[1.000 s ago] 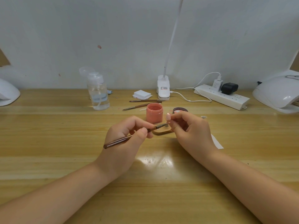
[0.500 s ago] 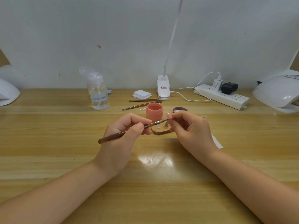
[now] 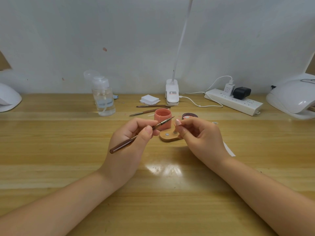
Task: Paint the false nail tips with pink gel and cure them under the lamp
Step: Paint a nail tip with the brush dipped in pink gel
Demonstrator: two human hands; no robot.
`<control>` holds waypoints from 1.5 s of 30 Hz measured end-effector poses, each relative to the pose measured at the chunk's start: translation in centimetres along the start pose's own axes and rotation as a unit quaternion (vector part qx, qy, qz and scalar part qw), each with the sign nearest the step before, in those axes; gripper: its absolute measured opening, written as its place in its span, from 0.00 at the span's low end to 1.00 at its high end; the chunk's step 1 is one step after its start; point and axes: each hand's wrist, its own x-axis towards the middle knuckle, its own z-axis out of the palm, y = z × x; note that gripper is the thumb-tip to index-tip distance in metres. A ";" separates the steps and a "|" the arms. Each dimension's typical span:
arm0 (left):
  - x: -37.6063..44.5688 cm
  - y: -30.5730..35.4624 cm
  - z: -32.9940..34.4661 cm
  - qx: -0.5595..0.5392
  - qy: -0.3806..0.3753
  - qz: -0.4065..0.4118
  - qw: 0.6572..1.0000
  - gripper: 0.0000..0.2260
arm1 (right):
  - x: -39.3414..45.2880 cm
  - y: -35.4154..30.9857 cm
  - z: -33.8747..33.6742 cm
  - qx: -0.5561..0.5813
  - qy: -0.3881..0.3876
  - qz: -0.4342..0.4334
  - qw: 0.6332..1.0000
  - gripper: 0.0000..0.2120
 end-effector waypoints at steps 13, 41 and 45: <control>0.1 -0.1 -0.2 -0.011 -0.026 -0.011 1.000 0.09 | 0.0 -0.1 0.0 -0.005 -0.002 0.014 1.000 0.03; 0.4 0.0 -0.2 0.036 0.021 -0.015 0.999 0.09 | -0.1 -0.1 -0.1 -0.027 -0.011 -0.002 1.000 0.03; 1.3 0.3 -0.4 0.070 0.057 -0.030 0.995 0.09 | -0.1 -0.1 0.0 -0.030 -0.010 -0.005 0.999 0.04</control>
